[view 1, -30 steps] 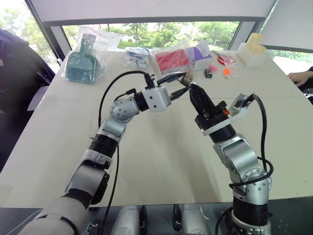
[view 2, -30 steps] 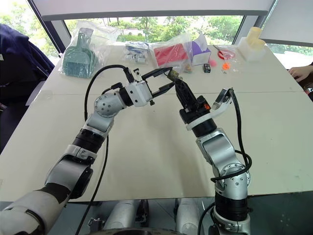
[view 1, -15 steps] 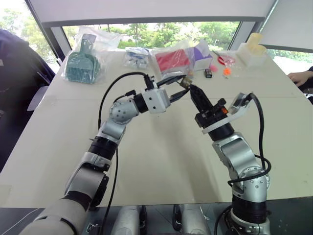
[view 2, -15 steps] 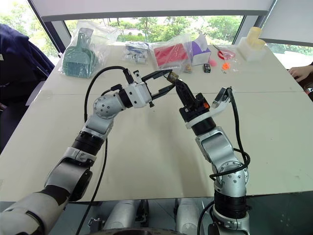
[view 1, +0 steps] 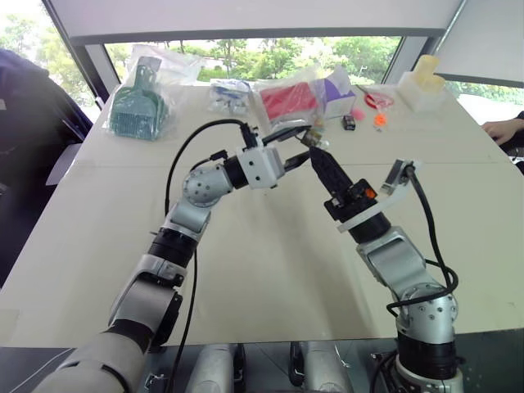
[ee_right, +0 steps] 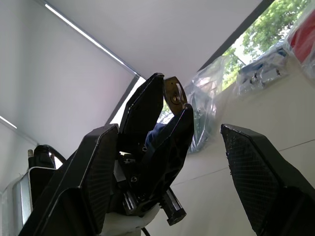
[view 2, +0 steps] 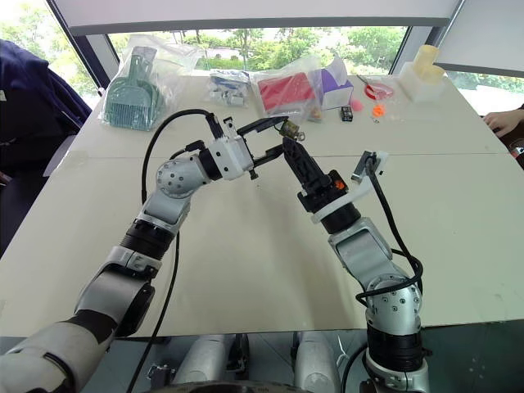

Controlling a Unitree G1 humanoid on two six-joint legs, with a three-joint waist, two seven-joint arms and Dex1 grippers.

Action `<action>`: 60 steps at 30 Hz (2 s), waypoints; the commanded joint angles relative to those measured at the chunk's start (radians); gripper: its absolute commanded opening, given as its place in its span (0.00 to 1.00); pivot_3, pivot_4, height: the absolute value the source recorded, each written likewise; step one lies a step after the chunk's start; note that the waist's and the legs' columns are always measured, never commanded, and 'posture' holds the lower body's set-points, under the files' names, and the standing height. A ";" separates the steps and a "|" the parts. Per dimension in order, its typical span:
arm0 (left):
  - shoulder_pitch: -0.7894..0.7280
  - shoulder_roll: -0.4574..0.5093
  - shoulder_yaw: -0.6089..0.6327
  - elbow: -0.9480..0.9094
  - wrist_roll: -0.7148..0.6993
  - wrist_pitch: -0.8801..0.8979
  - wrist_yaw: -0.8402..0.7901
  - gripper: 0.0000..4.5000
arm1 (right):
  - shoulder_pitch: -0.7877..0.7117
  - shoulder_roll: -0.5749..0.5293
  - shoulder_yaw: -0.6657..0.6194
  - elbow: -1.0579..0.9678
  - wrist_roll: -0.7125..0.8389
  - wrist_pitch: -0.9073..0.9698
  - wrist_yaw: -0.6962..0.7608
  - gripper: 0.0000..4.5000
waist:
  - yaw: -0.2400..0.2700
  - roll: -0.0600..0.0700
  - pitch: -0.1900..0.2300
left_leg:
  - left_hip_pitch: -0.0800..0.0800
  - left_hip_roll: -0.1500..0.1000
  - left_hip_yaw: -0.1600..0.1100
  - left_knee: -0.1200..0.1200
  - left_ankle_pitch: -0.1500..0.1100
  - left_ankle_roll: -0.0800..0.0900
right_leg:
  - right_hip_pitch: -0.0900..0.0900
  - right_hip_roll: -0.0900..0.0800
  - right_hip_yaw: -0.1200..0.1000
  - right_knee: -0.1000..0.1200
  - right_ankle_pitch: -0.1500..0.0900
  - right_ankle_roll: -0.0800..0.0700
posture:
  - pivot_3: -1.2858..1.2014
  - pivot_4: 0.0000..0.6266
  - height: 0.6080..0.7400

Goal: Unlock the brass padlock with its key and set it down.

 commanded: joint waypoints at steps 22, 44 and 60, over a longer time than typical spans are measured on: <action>0.032 0.000 -0.002 -0.111 -0.032 0.025 -0.019 0.27 | -0.034 0.011 -0.046 0.006 -0.004 -0.004 0.034 0.01 | 0.000 0.000 0.000 | 0.000 0.000 0.000 0.000 0.000 0.000 | 0.000 0.000 0.000 0.000 0.000 0.000 | 0.52 0.24 0.96; -0.022 0.009 0.014 0.016 0.236 -0.302 0.313 0.27 | -0.023 0.199 -0.055 -0.019 0.333 -0.082 -0.295 0.01 | 0.000 0.000 0.000 | 0.000 0.000 0.000 0.000 0.000 0.000 | 0.000 0.000 0.000 0.000 0.000 0.000 | 0.52 0.24 0.96; -0.068 -0.008 -0.016 0.029 -0.053 -0.042 -0.006 0.27 | -0.042 -0.232 -0.089 -0.073 0.056 0.046 0.071 0.64 | 0.000 0.001 0.001 | 0.000 0.000 0.000 -0.001 0.000 0.000 | -0.001 0.000 0.000 -0.001 -0.001 -0.002 | 0.52 0.24 0.96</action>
